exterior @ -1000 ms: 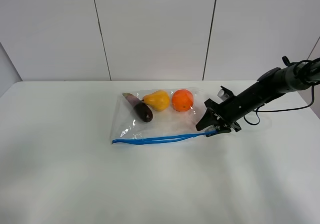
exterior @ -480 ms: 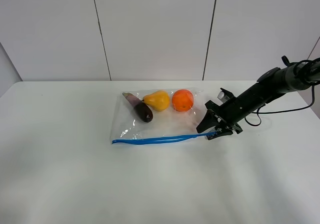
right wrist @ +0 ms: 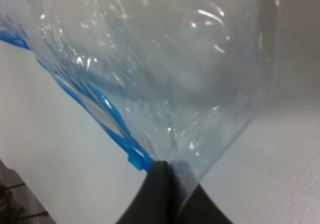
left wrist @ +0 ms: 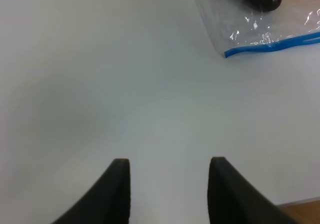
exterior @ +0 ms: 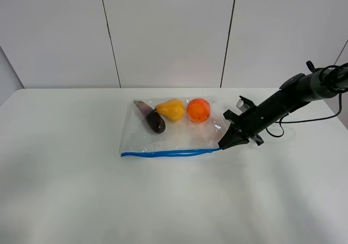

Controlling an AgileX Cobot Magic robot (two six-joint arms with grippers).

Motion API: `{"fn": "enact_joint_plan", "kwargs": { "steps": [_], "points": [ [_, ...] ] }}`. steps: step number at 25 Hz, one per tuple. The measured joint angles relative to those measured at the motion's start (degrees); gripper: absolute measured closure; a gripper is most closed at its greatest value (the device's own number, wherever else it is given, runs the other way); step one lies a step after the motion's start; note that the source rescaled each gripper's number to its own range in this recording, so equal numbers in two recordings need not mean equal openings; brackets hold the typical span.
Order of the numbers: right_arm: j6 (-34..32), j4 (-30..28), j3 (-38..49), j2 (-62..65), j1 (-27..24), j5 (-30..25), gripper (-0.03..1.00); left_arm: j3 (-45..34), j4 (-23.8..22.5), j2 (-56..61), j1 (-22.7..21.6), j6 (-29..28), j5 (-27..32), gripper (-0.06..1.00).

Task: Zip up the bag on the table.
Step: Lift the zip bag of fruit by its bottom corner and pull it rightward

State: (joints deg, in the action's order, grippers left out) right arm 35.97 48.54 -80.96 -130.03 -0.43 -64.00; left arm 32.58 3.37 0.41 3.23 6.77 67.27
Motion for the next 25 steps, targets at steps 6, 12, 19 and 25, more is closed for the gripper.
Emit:
{"fn": "enact_joint_plan", "kwargs": {
  "steps": [6, 12, 19, 25],
  "points": [
    [0.2, 0.0, -0.4, 0.0, 0.0, -1.3, 0.97, 0.0, 0.0, 0.0, 0.0, 0.0, 0.0, 0.52],
    [0.4, 1.4, -3.7, 0.0, 0.0, -5.1, 0.97, 0.8, 0.0, -0.4, 0.0, -0.2, -0.5, 0.52],
    [0.6, 4.8, -3.9, 0.0, 0.0, -5.4, 0.97, 6.3, 0.9, -16.3, 0.0, -2.6, -4.4, 0.52],
    [0.6, 9.7, -4.1, 0.0, 0.0, -5.4, 0.97, 12.8, 5.2, -34.4, 0.0, 5.6, -11.7, 0.52]
  ]
}}
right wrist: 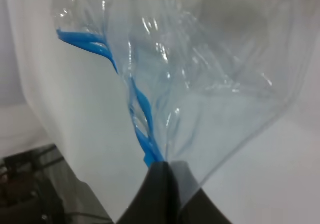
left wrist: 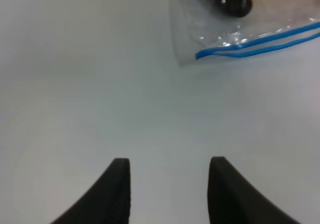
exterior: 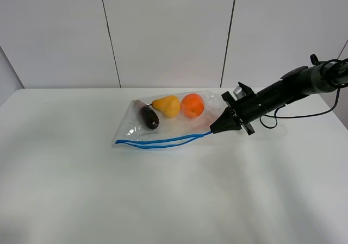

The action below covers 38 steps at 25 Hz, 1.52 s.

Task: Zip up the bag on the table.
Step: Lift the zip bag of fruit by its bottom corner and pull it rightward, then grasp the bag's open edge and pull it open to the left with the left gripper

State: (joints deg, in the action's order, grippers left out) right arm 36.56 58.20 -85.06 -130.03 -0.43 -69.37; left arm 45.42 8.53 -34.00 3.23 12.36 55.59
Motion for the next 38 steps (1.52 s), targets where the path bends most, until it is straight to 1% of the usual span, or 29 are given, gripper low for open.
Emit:
{"fn": "enact_joint_plan", "kwargs": {
  "steps": [4, 8, 11, 15, 17, 20, 22, 24, 26, 28, 31, 33, 35, 38],
  "points": [
    [-0.5, 2.6, -0.1, 0.0, 0.0, 0.0, 0.97, 3.5, 6.2, -11.5, 0.0, 9.6, -5.6, 0.51],
    [-3.1, 4.2, -0.1, 1.4, 0.0, 0.0, 0.97, 4.7, 14.3, -21.2, 0.0, 19.3, -9.7, 0.48],
    [-4.8, 5.0, -0.1, 3.9, 0.0, 0.0, 0.97, 4.7, 19.9, -25.3, 0.0, 27.1, -12.3, 0.46],
    [-7.5, 5.2, -0.1, 7.6, 0.1, 0.0, 0.97, 4.7, 28.0, -27.1, 0.0, 36.6, -15.4, 0.44],
    [-8.0, 5.2, -0.1, 8.6, 0.7, 0.0, 0.97, 4.7, 32.0, -27.2, 0.0, 41.7, -16.5, 0.38],
    [-8.9, 4.5, -0.1, 8.7, 2.3, 0.0, 0.97, 4.8, 37.6, -27.5, 0.0, 48.2, -17.9, 0.20],
    [-9.2, 4.3, -0.1, 8.6, 3.4, 0.0, 0.97, 4.9, 40.9, -28.7, 0.6, 52.5, -18.3, 0.12],
    [-9.2, 4.6, -0.1, 8.6, 4.0, 0.0, 0.97, 4.9, 44.0, -30.7, 2.8, 57.6, -18.6, 0.09],
    [-9.5, 5.1, -0.1, 8.6, 4.0, 0.0, 0.97, 4.9, 46.7, -33.1, 6.3, 62.9, -20.5, 0.07],
    [-10.0, 5.2, -0.1, 8.6, 4.0, 0.0, 0.97, 4.9, 49.1, -35.0, 10.8, 67.6, -23.4, 0.07],
    [-10.3, 5.2, -0.1, 8.6, 4.0, 0.0, 0.97, 4.9, 51.0, -38.3, 16.9, 72.4, -27.2, 0.06],
    [-10.5, 5.3, -0.1, 8.6, 4.0, 0.0, 0.97, 4.9, 51.3, -40.9, 20.9, 74.6, -30.0, 0.06],
    [-10.6, 5.3, -0.1, 8.6, 4.0, 0.0, 0.97, 4.9, 51.5, -43.3, 24.9, 76.1, -34.4, 0.06],
    [-10.8, 5.3, -0.1, 8.6, 4.0, 0.0, 0.97, 5.0, 52.0, -47.7, 30.0, 77.7, -45.2, 0.06]
  ]
}}
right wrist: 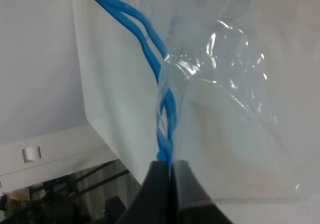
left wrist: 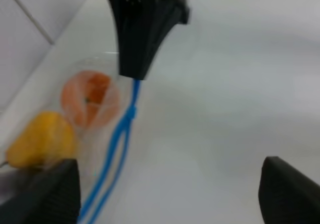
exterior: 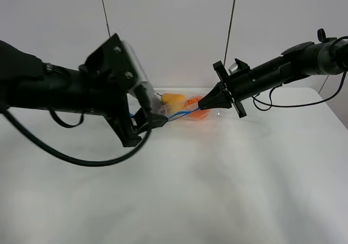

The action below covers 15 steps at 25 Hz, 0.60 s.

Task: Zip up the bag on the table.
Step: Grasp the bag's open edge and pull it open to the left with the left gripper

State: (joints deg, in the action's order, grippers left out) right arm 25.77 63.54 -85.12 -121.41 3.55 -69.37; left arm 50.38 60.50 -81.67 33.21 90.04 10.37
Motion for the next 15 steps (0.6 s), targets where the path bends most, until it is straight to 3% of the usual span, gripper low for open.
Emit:
{"fn": "enact_joint_plan", "kwargs": {
  "steps": [3, 6, 15],
  "points": [
    [-0.4, 0.0, 0.0, 0.0, 0.0, 0.0, 0.97, 1.3, 0.3, -6.3, 3.3, 0.4, -8.1, 0.06],
    [-0.8, -0.1, 0.0, 0.0, 0.0, 0.0, 0.97, 4.5, 0.4, -12.1, 4.9, 0.5, -11.9, 0.06],
    [-1.0, -0.2, 0.0, 0.0, 0.0, 0.0, 0.97, 14.7, 0.5, -22.7, 5.1, 0.6, -11.5, 0.06]
  ]
}}
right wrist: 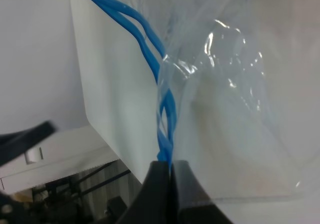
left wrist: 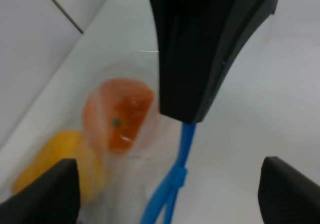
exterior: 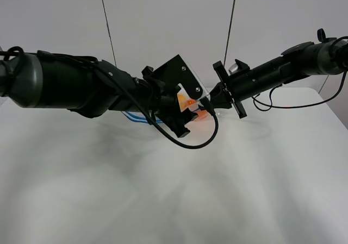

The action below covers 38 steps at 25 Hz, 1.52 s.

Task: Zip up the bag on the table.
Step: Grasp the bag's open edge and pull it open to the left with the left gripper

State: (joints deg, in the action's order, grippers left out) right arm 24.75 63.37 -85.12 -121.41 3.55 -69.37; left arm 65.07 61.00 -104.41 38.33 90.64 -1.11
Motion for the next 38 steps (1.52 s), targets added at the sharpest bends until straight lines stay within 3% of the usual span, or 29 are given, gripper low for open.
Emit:
{"fn": "enact_joint_plan", "kwargs": {
  "steps": [4, 12, 17, 21, 26, 31, 36, 38],
  "points": [
    [0.0, 0.0, 0.0, 0.0, 0.0, 0.0, 0.97, 0.2, 0.0, -3.0, 1.4, 0.0, -0.3, 0.06],
    [0.0, 0.0, 0.0, 0.0, 0.0, 0.0, 0.97, 1.5, -0.1, -6.9, 4.6, -1.5, -10.6, 0.06],
    [0.0, 0.0, 0.0, 0.0, 0.0, 0.0, 0.97, 2.2, -0.7, -8.3, 4.8, -2.9, -12.8, 0.08],
    [0.0, 0.0, 0.0, 0.0, 0.0, 0.0, 0.97, 2.2, -1.0, -8.3, 4.8, -2.9, -12.8, 0.21],
    [0.0, 0.0, 0.0, 0.0, 0.0, 0.0, 0.97, 2.2, -1.0, -8.3, 4.8, -3.6, -12.8, 0.29],
    [0.0, 0.0, 0.0, 0.0, 0.0, 0.0, 0.97, 2.2, -1.0, -8.3, 4.8, -4.3, -13.0, 0.53],
    [0.0, 0.0, 0.0, 0.0, 0.0, 0.0, 0.97, 2.2, -1.0, -8.3, 4.8, -4.4, -13.0, 0.62],
    [0.0, 0.0, 0.0, 0.0, 0.0, 0.0, 0.97, 2.2, -1.0, -8.3, 4.8, -4.4, -13.2, 0.74]
  ]
}}
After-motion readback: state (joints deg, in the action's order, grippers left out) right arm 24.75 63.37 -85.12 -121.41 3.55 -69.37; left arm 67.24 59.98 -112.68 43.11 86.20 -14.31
